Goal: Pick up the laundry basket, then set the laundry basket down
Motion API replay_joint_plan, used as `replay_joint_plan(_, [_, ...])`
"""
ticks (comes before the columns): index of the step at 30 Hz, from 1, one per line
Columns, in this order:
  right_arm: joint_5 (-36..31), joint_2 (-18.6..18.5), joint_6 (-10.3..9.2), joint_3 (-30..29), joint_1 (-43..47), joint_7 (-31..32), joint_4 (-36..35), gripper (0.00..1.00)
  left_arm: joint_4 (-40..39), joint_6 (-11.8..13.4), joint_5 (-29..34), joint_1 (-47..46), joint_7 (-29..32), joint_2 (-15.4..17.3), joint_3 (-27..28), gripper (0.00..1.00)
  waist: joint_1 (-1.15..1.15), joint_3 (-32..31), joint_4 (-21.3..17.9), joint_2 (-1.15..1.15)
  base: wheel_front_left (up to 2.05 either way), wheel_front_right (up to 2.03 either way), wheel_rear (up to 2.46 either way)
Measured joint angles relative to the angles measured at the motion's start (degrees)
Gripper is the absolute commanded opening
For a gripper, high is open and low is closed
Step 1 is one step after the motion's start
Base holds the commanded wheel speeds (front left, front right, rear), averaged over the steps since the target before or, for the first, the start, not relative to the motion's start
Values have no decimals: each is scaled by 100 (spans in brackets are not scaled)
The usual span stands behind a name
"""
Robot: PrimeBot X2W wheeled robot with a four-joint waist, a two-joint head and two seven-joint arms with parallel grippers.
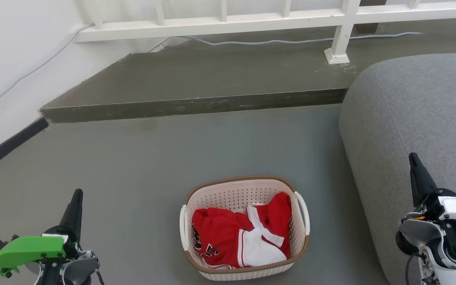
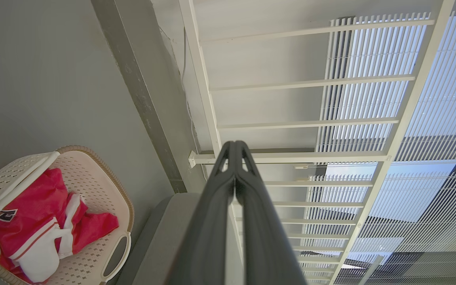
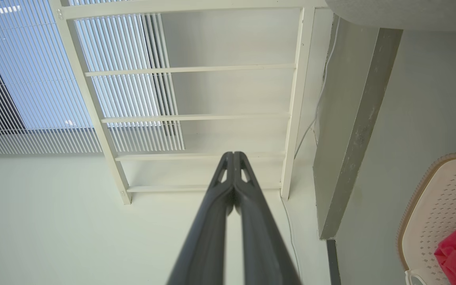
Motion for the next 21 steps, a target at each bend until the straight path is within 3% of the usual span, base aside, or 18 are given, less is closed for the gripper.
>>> replay_joint_plan(21, [0,3,0,-3,1,1,-1,0,0,0,0,0,1,0,3,0,0,0,0,0,0,0,0])
